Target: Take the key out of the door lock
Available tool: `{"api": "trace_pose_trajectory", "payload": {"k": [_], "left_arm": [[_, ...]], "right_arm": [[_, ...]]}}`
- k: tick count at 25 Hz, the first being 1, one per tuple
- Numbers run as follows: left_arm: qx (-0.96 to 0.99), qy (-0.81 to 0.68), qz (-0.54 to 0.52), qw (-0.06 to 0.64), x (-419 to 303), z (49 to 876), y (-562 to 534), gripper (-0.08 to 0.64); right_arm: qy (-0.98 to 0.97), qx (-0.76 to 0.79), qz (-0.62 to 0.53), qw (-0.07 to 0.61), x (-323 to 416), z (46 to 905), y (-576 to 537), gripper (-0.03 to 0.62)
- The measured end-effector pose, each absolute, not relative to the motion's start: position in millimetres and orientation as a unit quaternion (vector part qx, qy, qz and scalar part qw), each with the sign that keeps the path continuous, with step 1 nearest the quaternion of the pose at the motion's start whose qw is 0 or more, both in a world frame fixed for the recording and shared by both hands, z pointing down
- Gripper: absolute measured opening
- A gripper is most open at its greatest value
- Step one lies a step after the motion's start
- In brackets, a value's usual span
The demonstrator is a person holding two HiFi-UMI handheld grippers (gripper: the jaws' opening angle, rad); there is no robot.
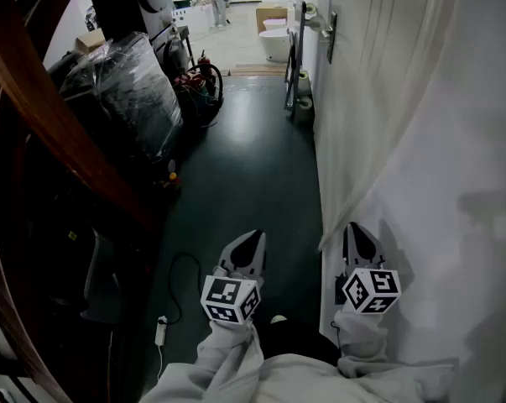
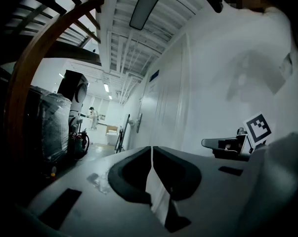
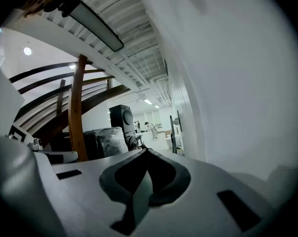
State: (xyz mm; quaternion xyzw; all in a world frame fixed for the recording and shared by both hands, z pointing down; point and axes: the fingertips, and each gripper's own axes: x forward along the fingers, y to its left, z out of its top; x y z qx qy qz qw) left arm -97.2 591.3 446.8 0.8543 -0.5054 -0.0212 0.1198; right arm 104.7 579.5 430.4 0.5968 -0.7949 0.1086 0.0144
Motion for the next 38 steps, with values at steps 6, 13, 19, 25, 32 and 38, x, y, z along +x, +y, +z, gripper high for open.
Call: {"api": "trace_pose_trajectory", "payload": {"k": [6, 13, 19, 25, 32, 38], "left_arm": [[0.856, -0.502, -0.02, 0.123, -93, 447, 584, 0.021], [0.862, -0.489, -0.021, 0.132, -83, 450, 581, 0.021], [0.864, -0.484, -0.017, 0.139, -75, 455, 577, 0.021], [0.861, -0.488, -0.011, 0.141, -75, 456, 565, 0.021], [0.86, -0.491, -0.009, 0.136, -78, 455, 534, 0.021], [0.863, -0.487, -0.015, 0.131, -75, 452, 487, 0.021]], "right_arm": [[-0.792, 0.601, 0.105, 0.008, 106, 428, 573, 0.051], [-0.786, 0.608, 0.117, 0.008, 109, 433, 569, 0.051], [-0.787, 0.605, 0.12, 0.016, 109, 435, 569, 0.051], [-0.785, 0.605, 0.129, 0.016, 111, 438, 559, 0.051], [-0.79, 0.598, 0.136, 0.011, 104, 441, 529, 0.051], [-0.787, 0.603, 0.131, 0.006, 106, 439, 488, 0.051]]}}
